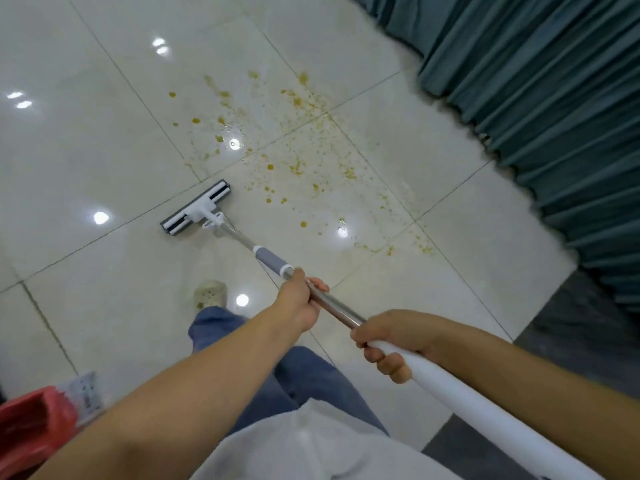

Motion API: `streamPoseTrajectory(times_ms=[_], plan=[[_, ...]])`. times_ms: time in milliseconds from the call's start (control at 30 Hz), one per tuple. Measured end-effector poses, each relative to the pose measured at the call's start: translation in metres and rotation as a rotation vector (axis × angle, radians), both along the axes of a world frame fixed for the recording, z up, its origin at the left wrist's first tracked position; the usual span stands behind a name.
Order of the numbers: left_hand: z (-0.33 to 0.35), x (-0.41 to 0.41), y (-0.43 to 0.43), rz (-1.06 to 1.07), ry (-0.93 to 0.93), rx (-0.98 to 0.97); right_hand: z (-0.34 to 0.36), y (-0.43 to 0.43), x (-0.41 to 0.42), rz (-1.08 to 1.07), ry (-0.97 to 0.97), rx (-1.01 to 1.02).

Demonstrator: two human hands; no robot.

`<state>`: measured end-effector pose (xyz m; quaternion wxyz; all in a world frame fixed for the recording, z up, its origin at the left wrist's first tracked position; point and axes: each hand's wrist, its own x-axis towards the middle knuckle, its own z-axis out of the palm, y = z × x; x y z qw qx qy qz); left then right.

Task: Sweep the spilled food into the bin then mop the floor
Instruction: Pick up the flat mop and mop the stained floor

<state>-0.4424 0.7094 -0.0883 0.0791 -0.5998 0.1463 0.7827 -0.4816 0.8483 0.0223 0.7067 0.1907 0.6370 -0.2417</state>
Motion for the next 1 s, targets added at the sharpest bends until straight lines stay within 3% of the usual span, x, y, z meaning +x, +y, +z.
streamPoseTrajectory(times_ms=[167,333,600,1000], plan=[[0.002,-0.004,0.006,-0.029,0.012,0.031,0.007,0.009,-0.003,-0.020,-0.026,-0.015],[-0.029,-0.027,-0.060,-0.039,0.028,-0.015,-0.028,-0.054,-0.019,-0.103,-0.056,-0.099],[-0.062,-0.121,-0.263,0.009,0.053,-0.132,-0.061,-0.254,-0.102,-0.264,-0.052,-0.196],[-0.090,-0.255,-0.552,-0.006,-0.021,-0.280,-0.125,-0.550,-0.224,-0.254,-0.107,-0.332]])
